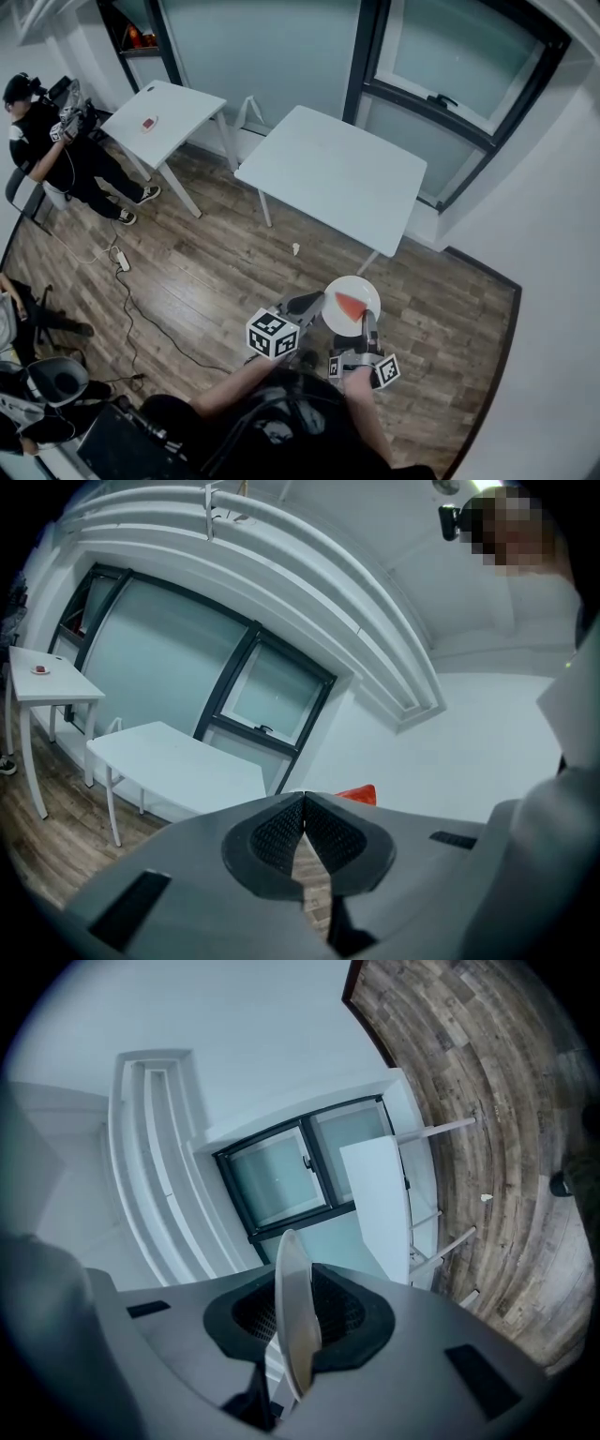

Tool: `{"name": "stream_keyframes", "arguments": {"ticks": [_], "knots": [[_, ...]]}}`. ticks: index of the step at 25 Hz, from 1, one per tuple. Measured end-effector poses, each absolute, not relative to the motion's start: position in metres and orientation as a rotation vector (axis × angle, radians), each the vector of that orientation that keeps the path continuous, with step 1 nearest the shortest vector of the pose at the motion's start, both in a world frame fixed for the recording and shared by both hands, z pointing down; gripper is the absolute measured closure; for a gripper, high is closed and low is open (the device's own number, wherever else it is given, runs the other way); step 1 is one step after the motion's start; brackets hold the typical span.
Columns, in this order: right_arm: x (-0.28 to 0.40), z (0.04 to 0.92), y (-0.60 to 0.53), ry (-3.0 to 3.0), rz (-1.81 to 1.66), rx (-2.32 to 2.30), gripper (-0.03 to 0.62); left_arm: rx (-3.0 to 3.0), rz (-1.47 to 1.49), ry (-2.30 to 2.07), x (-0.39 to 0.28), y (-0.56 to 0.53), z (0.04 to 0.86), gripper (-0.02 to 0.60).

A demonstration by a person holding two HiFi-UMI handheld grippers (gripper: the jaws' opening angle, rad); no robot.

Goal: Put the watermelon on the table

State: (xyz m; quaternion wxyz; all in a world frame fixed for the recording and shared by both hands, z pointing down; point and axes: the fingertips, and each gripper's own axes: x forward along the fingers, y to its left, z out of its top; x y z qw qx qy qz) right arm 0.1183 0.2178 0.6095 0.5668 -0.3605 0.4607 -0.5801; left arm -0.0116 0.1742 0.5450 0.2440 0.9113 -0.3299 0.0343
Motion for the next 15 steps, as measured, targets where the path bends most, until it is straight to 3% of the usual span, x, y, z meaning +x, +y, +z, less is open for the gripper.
{"name": "stream_keyframes", "arguments": {"ticks": [15], "knots": [[0.113,0.59,0.037,1.128,-1.299,-0.901,0.526,2.541,0.035,-0.835,-0.016,-0.019,0.539,0.577]]}}
